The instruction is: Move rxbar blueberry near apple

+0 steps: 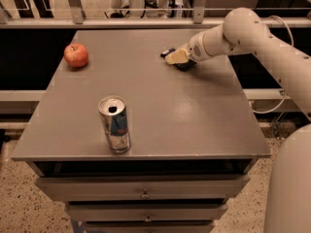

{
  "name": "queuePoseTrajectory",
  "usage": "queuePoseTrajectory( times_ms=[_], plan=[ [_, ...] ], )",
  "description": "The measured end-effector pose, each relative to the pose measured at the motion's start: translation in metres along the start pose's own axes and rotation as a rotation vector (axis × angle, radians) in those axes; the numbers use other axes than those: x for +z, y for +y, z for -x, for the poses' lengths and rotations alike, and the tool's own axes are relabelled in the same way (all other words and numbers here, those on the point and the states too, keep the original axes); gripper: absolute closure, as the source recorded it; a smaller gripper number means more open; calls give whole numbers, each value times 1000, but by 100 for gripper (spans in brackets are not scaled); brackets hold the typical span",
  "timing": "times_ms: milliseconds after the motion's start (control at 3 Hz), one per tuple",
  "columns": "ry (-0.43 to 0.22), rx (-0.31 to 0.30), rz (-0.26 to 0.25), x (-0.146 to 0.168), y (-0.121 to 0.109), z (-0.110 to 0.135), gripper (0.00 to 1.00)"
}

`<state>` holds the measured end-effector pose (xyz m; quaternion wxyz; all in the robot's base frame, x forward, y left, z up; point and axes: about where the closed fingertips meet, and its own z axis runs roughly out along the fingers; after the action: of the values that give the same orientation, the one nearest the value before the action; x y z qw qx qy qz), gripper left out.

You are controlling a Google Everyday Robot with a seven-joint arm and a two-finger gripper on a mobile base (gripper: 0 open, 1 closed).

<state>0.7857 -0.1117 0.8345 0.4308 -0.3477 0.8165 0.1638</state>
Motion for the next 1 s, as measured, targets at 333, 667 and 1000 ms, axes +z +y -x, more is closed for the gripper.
queuePoseTrajectory(
  times_ms=[333,667,1000],
  plan=[
    [0,0,0,0,0,0,100],
    [0,0,0,0,0,0,100],
    [0,-1,0,0,0,0,100]
  ],
)
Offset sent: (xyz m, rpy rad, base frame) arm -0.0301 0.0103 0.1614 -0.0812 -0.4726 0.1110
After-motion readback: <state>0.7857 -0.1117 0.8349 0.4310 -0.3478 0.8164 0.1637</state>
